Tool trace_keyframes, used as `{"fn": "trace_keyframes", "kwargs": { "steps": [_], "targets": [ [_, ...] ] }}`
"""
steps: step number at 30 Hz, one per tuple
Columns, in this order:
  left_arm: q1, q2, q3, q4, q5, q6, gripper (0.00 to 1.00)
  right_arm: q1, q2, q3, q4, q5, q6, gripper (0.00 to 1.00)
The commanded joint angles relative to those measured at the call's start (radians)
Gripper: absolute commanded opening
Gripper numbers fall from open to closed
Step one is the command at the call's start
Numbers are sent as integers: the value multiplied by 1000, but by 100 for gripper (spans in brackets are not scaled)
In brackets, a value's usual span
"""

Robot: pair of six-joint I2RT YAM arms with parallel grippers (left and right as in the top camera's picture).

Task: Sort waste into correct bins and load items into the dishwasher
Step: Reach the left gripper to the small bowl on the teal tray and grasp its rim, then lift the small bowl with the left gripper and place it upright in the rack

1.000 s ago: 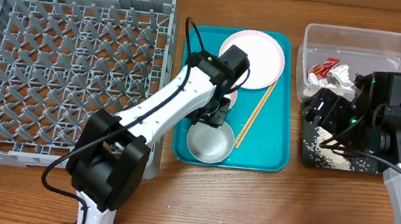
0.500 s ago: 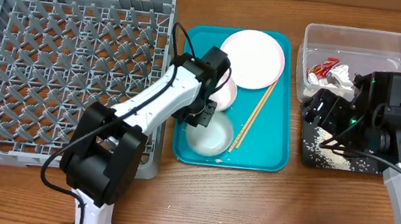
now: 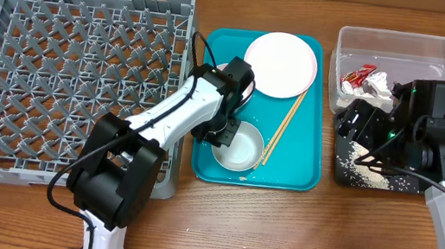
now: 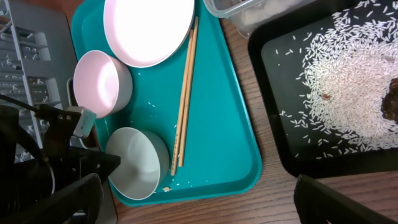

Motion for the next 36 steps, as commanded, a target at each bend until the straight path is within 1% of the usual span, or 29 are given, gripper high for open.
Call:
{"fn": "trace_keyframes", "kwargs": {
  "steps": [1,3,4,6,7,12,15,19,22,23,25,28,29,31,32,36],
  "targets": [
    [-8,10,-7,3,13,11,33,-2,-2,14,4,11,-5,100],
    [-8,10,-7,4,14,7,33,-2,-2,14,4,11,-5,100],
    [-8,10,-7,5,14,-2,28,-2,-2,14,4,11,-5,100],
    [-8,10,-7,6,13,-19,10,-2,-2,14,4,11,-5,100],
    [-8,10,-7,8,13,-28,4,-2,-2,14,4,11,-5,100],
    [-7,6,-3,-2,14,-60,4,-2,-2,14,4,11,-5,100],
    [-7,-22,19,-40,51,-63,4,-2,-2,14,4,11,-5,100],
    [-7,-114,96,-111,56,-63,4,-2,-2,14,5,11,-5,100],
    [-5,-217,170,-136,10,-63,4,-2,-2,14,5,11,-5,100],
    [-5,-256,193,-135,-29,-66,4,-2,-2,14,5,11,-5,100],
    [-5,-320,227,-134,-151,-111,4,-2,-2,14,5,11,-5,100],
    [-5,-398,249,-115,-438,-213,4,-2,-2,14,5,11,-5,100],
    [-5,-416,249,-105,-558,-258,4,-2,-2,14,5,11,-5,100],
    [-5,-425,249,-90,-777,-343,4,-2,-2,14,5,11,-5,100],
    [-5,-425,249,-80,-861,-364,4,-2,-2,14,5,11,-5,100],
    [0,-379,246,10,-1140,-381,4,-2,-2,14,5,11,-5,100]
  ]
}}
